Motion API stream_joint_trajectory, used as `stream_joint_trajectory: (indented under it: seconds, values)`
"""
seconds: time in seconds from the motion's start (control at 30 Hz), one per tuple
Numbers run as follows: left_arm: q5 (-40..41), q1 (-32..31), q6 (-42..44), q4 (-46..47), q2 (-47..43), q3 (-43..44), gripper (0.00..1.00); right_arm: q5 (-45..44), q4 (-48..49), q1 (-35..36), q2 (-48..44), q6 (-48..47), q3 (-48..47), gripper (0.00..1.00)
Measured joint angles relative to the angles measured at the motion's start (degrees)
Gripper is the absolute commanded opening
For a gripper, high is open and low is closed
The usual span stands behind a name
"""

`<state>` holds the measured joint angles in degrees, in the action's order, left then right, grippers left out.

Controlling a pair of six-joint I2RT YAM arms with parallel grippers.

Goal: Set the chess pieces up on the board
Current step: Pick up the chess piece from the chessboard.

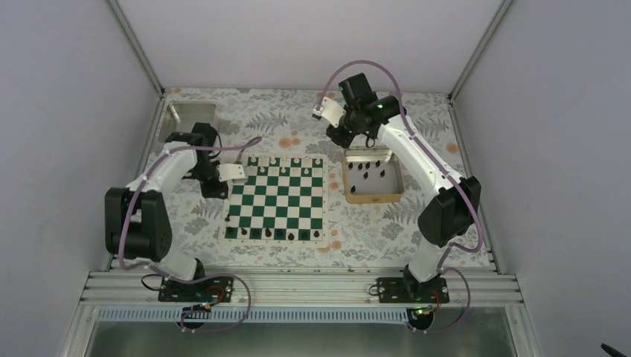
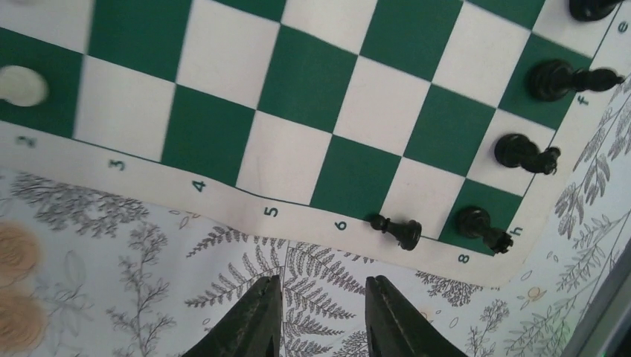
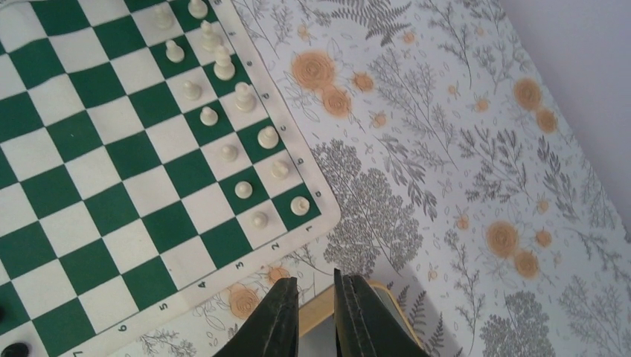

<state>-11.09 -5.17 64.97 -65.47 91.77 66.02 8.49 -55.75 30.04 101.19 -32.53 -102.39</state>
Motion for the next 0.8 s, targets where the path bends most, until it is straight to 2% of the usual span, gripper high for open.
stream_joint_trajectory:
  seconds: [0.07, 0.13, 0.4, 0.8]
  values:
    - [-0.3, -0.2, -0.5, 2.0, -3.6, -1.7, 0.19, 0.0, 0.2, -0.6, 0.0, 0.0, 0.7, 0.15]
    - [-0.8, -0.8, -2.3, 4.3, -6.3, -2.8, 0.16, 0.0, 0.2, -1.1, -0.1, 0.0, 1.2, 0.15]
    - [-0.7, -6.0, -11.6, 11.4, -9.5, -12.4, 0.12, 0.0, 0.5, -1.6, -0.9, 0.1, 2.0, 0.14]
    - [1.5, -6.1, -18.8, 17.0, -10.3, -17.8, 0.12, -0.2, 0.9, -2.1, -3.7, 0.3, 5.0, 0.14]
